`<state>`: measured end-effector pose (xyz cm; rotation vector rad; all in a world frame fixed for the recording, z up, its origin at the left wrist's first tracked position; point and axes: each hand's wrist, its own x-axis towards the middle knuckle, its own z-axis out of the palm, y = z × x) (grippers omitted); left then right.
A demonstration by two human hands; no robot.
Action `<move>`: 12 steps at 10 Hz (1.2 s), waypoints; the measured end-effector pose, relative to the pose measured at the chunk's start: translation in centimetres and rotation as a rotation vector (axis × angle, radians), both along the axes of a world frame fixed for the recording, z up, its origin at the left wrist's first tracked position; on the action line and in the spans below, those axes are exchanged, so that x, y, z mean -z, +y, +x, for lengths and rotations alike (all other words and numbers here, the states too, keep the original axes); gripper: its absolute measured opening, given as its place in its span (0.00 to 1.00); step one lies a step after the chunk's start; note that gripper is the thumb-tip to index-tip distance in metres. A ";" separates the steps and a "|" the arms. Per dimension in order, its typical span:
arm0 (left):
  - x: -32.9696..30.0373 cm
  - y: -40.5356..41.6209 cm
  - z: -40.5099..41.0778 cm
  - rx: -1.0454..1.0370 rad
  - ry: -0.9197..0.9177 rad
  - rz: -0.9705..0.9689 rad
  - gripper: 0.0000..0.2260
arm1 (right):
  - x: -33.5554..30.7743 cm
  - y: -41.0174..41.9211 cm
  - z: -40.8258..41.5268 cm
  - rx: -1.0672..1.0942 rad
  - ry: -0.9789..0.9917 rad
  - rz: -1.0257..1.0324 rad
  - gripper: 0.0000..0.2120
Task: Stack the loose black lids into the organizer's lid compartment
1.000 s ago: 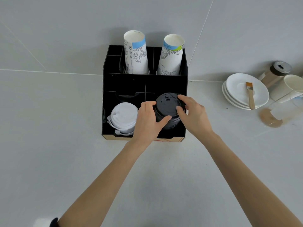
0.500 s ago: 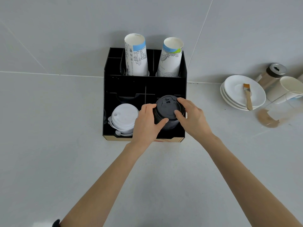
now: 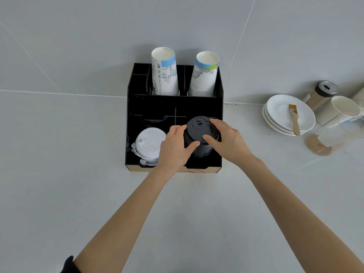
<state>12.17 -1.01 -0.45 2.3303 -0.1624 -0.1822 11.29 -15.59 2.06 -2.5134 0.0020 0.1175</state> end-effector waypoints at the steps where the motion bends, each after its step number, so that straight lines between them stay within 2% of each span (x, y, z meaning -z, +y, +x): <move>1: -0.1 0.0 0.2 0.006 0.006 0.016 0.25 | 0.0 0.1 0.0 0.005 0.003 0.005 0.26; 8: -0.7 0.8 0.6 0.103 0.043 -0.030 0.28 | 1.0 0.5 -1.2 0.073 -0.047 0.061 0.29; 9: -1.1 1.2 0.7 0.106 0.032 -0.001 0.29 | 0.5 0.4 -1.2 0.074 -0.051 0.049 0.29; 11: -3.1 2.7 2.1 0.141 -0.049 0.145 0.30 | -1.6 0.1 -0.2 0.015 -0.049 -0.126 0.31; 12: -5.5 3.5 3.0 0.142 -0.106 0.284 0.30 | -3.8 0.0 0.5 -0.004 -0.021 -0.222 0.32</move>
